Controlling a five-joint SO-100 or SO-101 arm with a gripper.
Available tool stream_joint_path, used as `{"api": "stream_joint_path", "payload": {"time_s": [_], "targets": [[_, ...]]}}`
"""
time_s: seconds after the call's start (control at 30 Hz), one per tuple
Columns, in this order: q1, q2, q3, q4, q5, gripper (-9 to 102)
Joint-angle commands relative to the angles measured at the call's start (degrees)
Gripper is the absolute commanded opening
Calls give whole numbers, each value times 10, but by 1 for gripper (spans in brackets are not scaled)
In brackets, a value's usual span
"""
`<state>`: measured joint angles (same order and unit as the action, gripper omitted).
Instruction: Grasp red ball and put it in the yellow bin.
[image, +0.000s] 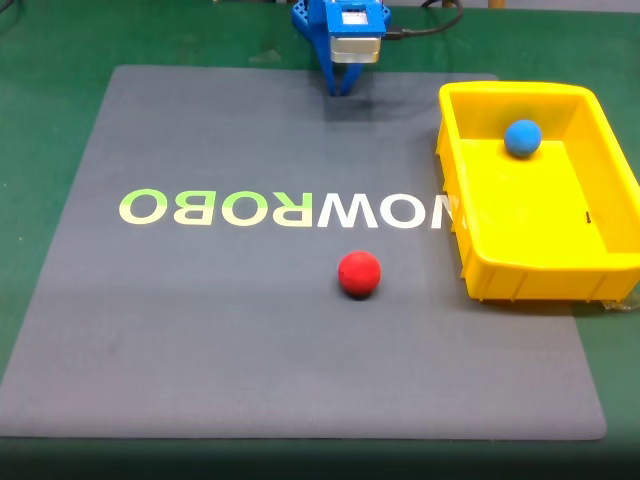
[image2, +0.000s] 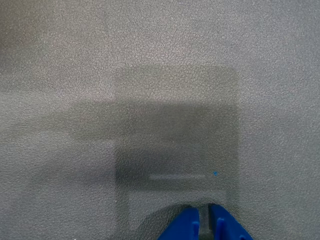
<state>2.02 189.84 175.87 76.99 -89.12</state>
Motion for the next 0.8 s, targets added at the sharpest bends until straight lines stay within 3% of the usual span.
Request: {"api": "stream_joint_path", "payload": {"time_s": [0.0,0.23,0.37,0.43,0.67,0.77], "targets": [[8,7,18,1,-3,0],[8,7,18,1,0,2],[11,7,18,-14,0,31],[19,6,16,-18,-11,35],[58,6,-54,-12,-40,35],[59,-19,-100,-49,-38,35]]}}
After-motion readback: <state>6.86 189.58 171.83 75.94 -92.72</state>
